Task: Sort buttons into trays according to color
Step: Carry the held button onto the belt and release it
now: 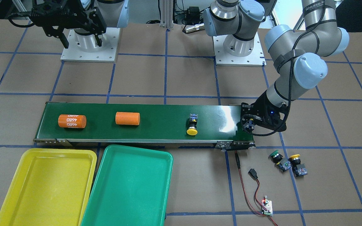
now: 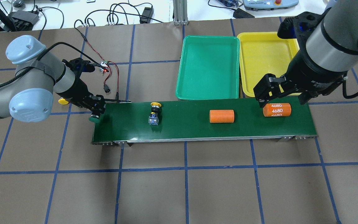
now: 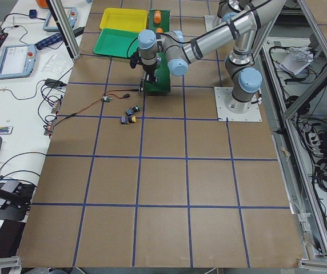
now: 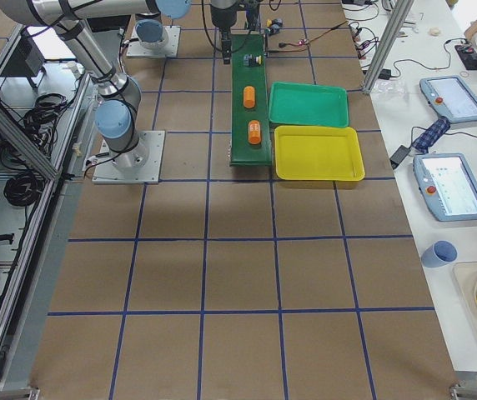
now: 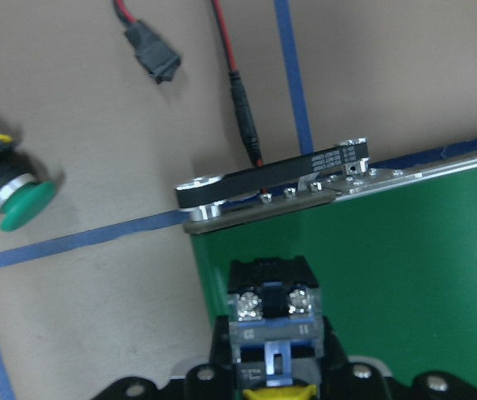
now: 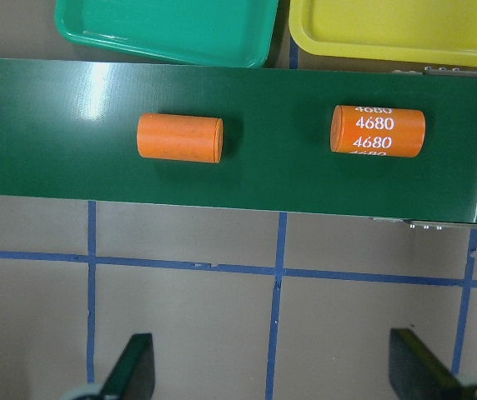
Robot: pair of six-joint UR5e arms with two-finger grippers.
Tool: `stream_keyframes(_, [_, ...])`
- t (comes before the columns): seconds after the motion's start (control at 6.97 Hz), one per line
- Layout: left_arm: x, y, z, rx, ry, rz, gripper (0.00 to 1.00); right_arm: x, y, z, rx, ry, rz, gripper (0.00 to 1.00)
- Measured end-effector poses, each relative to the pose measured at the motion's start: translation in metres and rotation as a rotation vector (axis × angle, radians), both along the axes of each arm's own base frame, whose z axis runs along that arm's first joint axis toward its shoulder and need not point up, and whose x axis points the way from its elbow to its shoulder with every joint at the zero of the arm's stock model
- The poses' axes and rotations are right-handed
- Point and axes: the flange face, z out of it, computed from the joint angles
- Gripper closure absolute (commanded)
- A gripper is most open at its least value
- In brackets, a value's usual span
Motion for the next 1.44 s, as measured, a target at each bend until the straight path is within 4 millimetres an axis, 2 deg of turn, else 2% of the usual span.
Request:
stream_keyframes(0.14, [-0.001,0.001,-0.006,0.005,0.002,-0.002,0.78,0.000,0.000,0.000,0.000,0.000,0.001,0.00])
stream_keyframes(0.29, [-0.001,0.000,-0.012,0.010,0.004,-0.002,0.13,0.000,0.000,0.000,0.000,0.000,0.001,0.00])
stream_keyframes(0.43, [-0.001,0.000,-0.015,0.010,0.008,-0.001,0.00,0.000,0.000,0.000,0.000,0.000,0.000,0.00])
stream_keyframes(0.72, [-0.002,-0.001,-0.016,0.010,0.014,0.006,0.00,0.000,0.000,-0.001,0.002,0.003,0.000,0.00])
stream_keyframes(0.86, [-0.002,-0.001,-0.010,-0.001,0.011,0.008,0.00,0.000,0.000,-0.001,0.001,0.005,0.001,0.00])
stream_keyframes(1.15, [0.007,-0.009,0.027,-0.056,-0.028,0.015,0.00,-0.001,0.000,-0.001,0.001,0.006,0.001,0.00])
stream_keyframes(1.29, [0.023,-0.018,0.048,-0.076,-0.083,0.029,0.00,-0.001,0.000,-0.001,0.001,0.006,0.000,0.00])
stream_keyframes(1.44, [0.046,-0.031,0.064,-0.093,-0.136,0.055,0.00,-0.001,0.000,-0.001,0.001,0.006,0.000,0.00])
